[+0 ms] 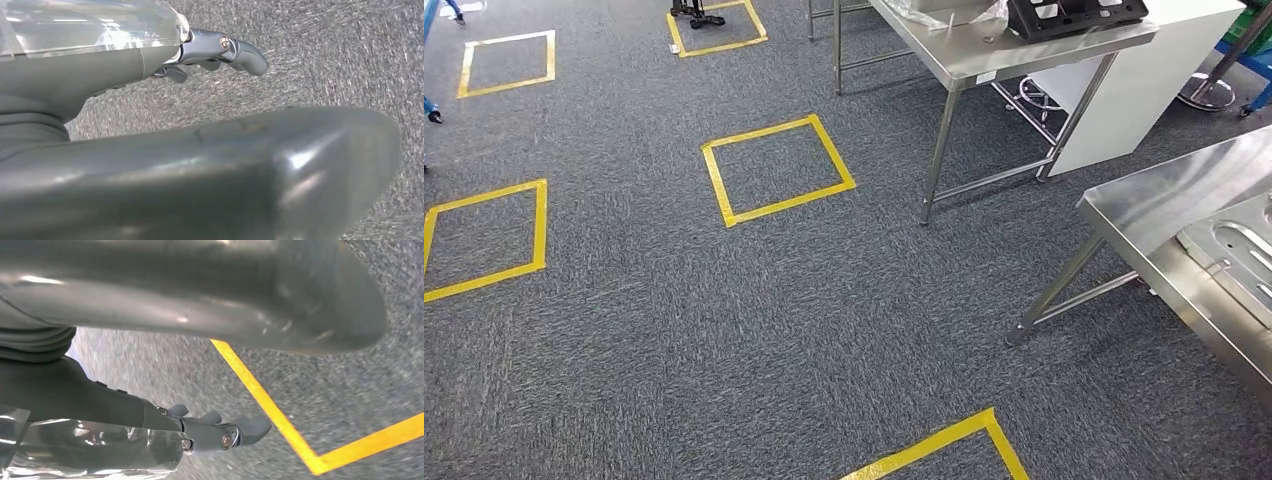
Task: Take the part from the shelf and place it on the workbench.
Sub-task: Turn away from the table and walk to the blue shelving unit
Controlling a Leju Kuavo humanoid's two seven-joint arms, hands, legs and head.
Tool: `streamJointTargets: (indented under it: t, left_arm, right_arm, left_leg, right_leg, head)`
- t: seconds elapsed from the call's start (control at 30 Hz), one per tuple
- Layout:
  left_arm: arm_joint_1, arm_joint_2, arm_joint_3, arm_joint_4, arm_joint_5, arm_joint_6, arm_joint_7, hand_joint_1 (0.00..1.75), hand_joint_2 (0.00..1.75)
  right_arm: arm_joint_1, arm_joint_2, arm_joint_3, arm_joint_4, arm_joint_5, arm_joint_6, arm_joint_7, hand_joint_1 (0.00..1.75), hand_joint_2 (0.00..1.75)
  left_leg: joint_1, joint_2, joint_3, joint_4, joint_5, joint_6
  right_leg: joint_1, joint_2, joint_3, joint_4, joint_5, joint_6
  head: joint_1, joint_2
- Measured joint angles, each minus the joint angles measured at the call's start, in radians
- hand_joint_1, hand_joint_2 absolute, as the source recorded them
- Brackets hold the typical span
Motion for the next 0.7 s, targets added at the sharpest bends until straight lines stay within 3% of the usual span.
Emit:
streamJointTargets:
  t: [0.03,0.1,0.17,0.23,0.27,0.3,0.33,0.37,0.4,0.47,0.53,0.6,0.63,0.7]
  left_arm:
    - [0.000,0.000,0.000,0.000,0.000,0.000,0.000,0.00,0.00]
    - [0.003,0.000,-0.002,0.000,0.000,0.000,0.000,0.00,0.00]
    - [0.005,-0.001,-0.004,0.001,0.000,-0.001,0.001,0.00,0.00]
    - [0.003,-0.001,-0.006,0.001,0.000,-0.002,0.002,0.00,0.00]
    - [0.003,-0.001,-0.007,0.001,0.000,-0.002,0.003,0.00,0.00]
    - [0.004,-0.001,-0.008,0.001,0.000,-0.003,0.004,0.00,0.00]
    - [0.006,-0.001,-0.008,0.001,0.000,-0.003,0.005,0.00,0.00]
    - [0.007,-0.001,-0.009,0.001,0.000,-0.003,0.006,0.00,0.00]
    - [0.007,-0.001,-0.011,0.001,0.000,-0.003,0.006,0.00,0.00]
    - [0.005,-0.002,-0.013,0.001,0.000,-0.003,0.006,0.00,0.00]
    - [0.004,-0.003,-0.015,0.002,0.000,-0.003,0.006,0.00,0.00]
    - [0.006,-0.003,-0.016,0.002,0.000,-0.003,0.006,0.00,0.00]
    - [0.007,-0.004,-0.016,0.002,0.000,-0.003,0.006,0.00,0.00]
    - [0.006,-0.005,-0.018,0.002,0.000,-0.003,0.007,0.00,0.00]
  right_arm:
    - [0.000,0.000,0.000,0.000,0.001,0.000,0.003,0.00,0.00]
    - [-0.003,0.000,0.000,0.000,0.003,-0.001,0.009,0.00,0.00]
    - [-0.002,0.001,0.000,0.000,0.005,-0.001,0.012,0.00,0.00]
    - [0.001,0.001,-0.002,0.000,0.005,-0.001,0.012,0.00,0.00]
    - [0.002,0.001,-0.003,0.000,0.005,-0.001,0.012,0.00,0.00]
    - [0.003,0.000,-0.005,0.000,0.005,-0.001,0.012,0.00,0.00]
    - [0.003,0.000,-0.006,0.000,0.006,-0.001,0.012,0.00,0.00]
    - [0.002,0.000,-0.008,0.000,0.007,-0.001,0.012,0.00,0.00]
    - [0.001,0.000,-0.009,0.000,0.009,-0.001,0.011,0.00,0.00]
    - [0.000,0.000,-0.009,0.000,0.012,-0.001,0.010,0.00,0.00]
    - [-0.001,0.000,-0.010,0.000,0.016,-0.001,0.009,0.00,0.00]
    - [-0.005,0.000,-0.010,0.000,0.019,-0.001,0.008,0.00,0.00]
    - [-0.005,0.000,-0.010,0.000,0.020,-0.001,0.008,0.00,0.00]
    - [-0.004,0.000,-0.010,0.001,0.021,0.000,0.007,0.00,0.00]
  left_leg:
    - [0.000,-0.008,-0.003,0.000,0.001,-0.006]
    - [0.002,-0.020,-0.009,0.002,0.001,-0.018]
    - [0.002,0.009,-0.029,0.045,-0.029,-0.026]
    - [0.003,0.058,-0.085,0.169,-0.098,-0.033]
    - [0.005,0.072,-0.117,0.238,-0.128,-0.036]
    - [0.007,0.079,-0.139,0.285,-0.143,-0.038]
    - [0.009,0.083,-0.141,0.294,-0.137,-0.040]
    - [0.010,0.089,-0.122,0.260,-0.113,-0.040]
    - [0.010,0.101,-0.085,0.193,-0.078,-0.038]
    - [0.006,0.144,-0.014,0.055,-0.031,-0.030]
    - [-0.001,0.162,0.007,0.006,-0.024,-0.019]
    - [-0.002,0.138,0.006,0.002,-0.019,-0.008]
    - [-0.001,0.128,0.007,-0.002,-0.015,-0.001]
    - [0.003,0.109,0.010,-0.009,-0.007,0.010]
  right_leg:
    - [0.002,0.001,0.001,-0.006,-0.002,-0.004]
    - [0.001,-0.020,0.002,-0.011,0.002,-0.016]
    - [-0.002,-0.043,0.005,-0.018,0.006,-0.031]
    - [0.002,-0.069,0.007,-0.020,0.004,-0.041]
    - [0.004,-0.083,0.007,-0.020,0.003,-0.043]
    - [0.006,-0.097,0.007,-0.020,0.001,-0.044]
    - [0.007,-0.109,0.008,-0.019,0.000,-0.044]
    - [0.007,-0.121,0.010,-0.019,-0.002,-0.042]
    - [0.007,-0.133,0.013,-0.018,-0.004,-0.040]
    - [0.010,-0.152,0.021,-0.016,-0.010,-0.031]
    - [0.014,-0.169,0.025,-0.015,-0.014,-0.020]
    - [0.011,-0.178,0.029,-0.014,-0.018,-0.008]
    - [0.009,-0.164,0.029,-0.007,-0.026,-0.001]
    - [0.003,-0.110,0.000,0.061,-0.074,0.008]
  head:
    - [0.000,0.000]
    - [0.000,0.000]
    - [-0.004,0.000]
    - [-0.008,0.000]
    - [-0.009,0.000]
    - [-0.009,0.000]
    - [-0.009,0.000]
    - [-0.009,0.000]
    - [-0.009,0.000]
    - [-0.008,0.000]
    - [-0.006,0.000]
    - [-0.006,0.000]
    - [-0.005,0.000]
    - [-0.004,0.000]
